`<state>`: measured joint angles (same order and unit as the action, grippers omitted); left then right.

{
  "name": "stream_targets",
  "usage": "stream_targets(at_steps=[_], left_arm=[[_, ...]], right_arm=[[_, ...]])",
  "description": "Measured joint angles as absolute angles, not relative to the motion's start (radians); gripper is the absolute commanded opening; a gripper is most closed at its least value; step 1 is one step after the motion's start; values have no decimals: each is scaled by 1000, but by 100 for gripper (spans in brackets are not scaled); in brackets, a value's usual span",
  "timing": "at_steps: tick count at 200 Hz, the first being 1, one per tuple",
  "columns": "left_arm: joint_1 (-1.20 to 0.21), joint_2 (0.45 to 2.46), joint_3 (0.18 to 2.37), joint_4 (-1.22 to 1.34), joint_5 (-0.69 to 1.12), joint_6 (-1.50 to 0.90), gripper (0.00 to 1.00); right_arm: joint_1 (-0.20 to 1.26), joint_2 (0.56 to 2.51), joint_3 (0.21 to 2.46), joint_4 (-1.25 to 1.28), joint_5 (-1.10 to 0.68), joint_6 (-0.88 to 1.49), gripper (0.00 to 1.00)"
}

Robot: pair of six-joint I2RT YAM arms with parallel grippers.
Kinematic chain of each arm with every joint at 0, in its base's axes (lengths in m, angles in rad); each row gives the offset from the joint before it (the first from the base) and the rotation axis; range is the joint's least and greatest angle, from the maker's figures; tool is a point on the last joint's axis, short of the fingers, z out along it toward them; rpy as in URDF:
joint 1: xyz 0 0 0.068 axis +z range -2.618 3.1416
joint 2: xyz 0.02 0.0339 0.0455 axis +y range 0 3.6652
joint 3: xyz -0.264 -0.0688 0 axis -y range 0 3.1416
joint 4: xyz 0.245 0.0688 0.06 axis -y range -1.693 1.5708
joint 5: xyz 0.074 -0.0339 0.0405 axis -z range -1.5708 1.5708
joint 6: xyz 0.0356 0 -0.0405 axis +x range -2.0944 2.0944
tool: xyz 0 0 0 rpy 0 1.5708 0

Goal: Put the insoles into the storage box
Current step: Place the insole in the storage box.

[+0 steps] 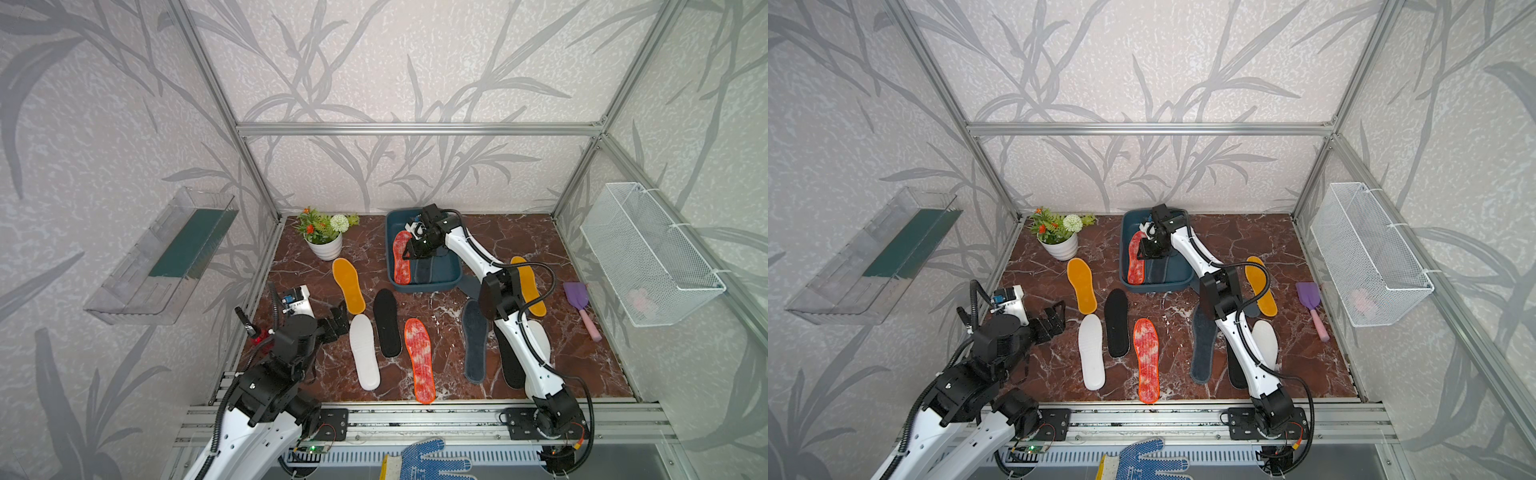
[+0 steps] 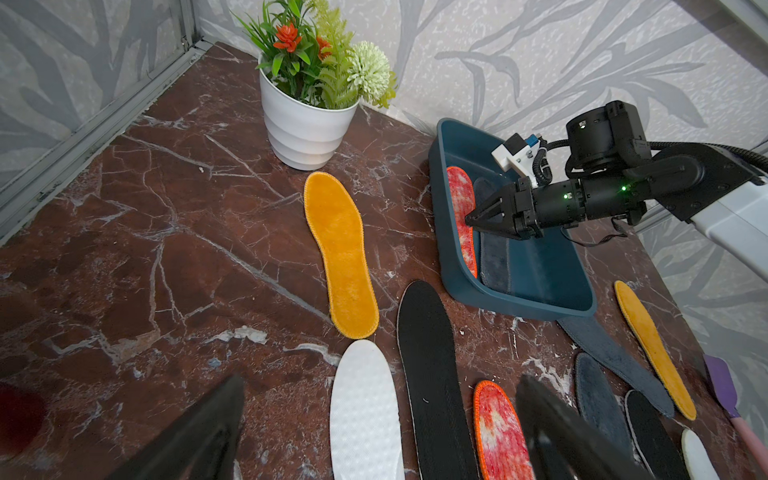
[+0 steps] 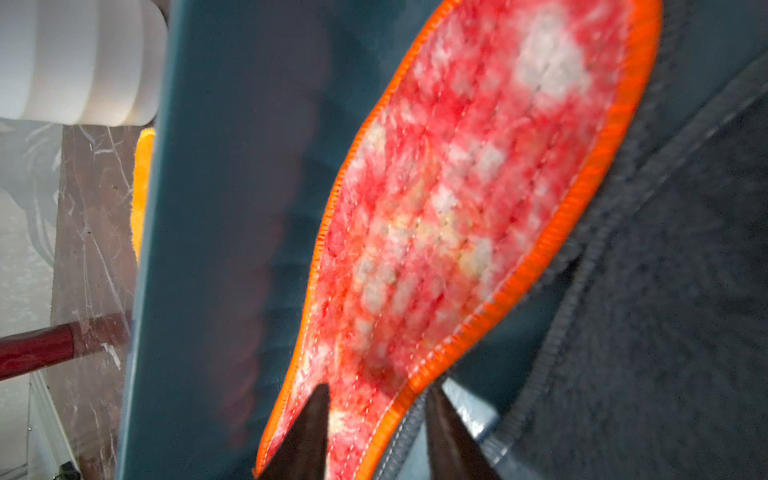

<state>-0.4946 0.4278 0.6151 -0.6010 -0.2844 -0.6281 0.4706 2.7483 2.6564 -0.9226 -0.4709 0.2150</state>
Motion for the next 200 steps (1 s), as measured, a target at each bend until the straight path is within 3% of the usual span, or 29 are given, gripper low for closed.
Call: stream_targets(at_steps=[39,90,131,162,200], left_arm=[[-495,430,615,-622,-299,-649,99],[-495,430,615,-641,-324,-702,98],[-495,430,615,-653,-332,-744,97],[-495,429,598,-643,-319,-755,96],[-495,423,513,-611,-262,-793,88]], right_arm=[[485,2725,2656,-945,-421,186,80],[509,2532,2598,-954,-321,155,91],[554,1998,2015,-695,-240,130,100],[577,1566,1480,-411,-223,162,99],[567,1294,1060,-274,-163,224,99]])
